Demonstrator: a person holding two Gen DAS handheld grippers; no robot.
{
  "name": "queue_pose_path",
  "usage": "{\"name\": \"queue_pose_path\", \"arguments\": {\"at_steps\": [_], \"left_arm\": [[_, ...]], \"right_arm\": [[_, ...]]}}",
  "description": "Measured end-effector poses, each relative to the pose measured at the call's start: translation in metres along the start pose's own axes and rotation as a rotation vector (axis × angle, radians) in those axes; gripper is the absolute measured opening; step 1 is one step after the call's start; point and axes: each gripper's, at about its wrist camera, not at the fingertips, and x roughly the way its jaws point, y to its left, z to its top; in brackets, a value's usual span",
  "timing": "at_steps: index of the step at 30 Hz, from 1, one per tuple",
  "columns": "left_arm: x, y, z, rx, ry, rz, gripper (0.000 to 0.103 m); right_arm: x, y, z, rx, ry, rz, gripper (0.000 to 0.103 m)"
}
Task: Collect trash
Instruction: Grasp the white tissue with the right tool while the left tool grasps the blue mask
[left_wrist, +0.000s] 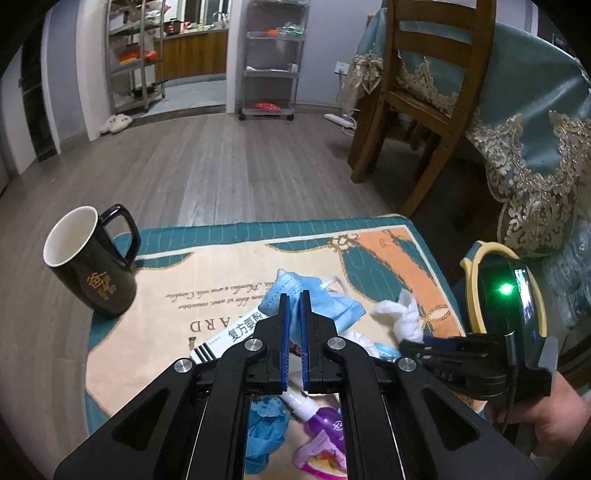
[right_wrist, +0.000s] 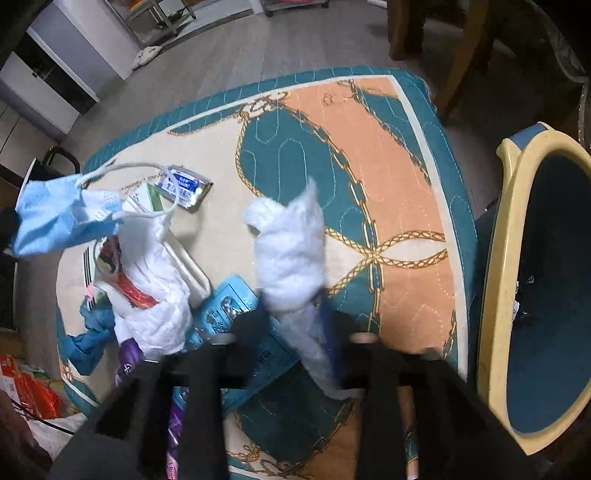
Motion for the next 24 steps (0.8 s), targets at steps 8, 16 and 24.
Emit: {"name": "queue_pose_path", "arguments": {"at_steps": [8, 16, 24], "left_arm": [[-0.019, -0.008, 0.011, -0.006, -0.048, -0.043, 0.006], [-0.046, -0.021, 0.02, 0.028, -0.102, -0.074, 0.002], [-0.022, -0.012, 0.007, 0.006, 0.002, -0.065, 0.005]], "right_arm": [[-0.039, -0.005, 0.005, 0.046, -0.094, 0.014, 0.016], [-0.099, -0.003, 0.007, 0.004, -0.171, -0.007, 0.016], [-0.17, 0.001, -0.003, -0.143, -0.198, 0.013, 0.016]]}}
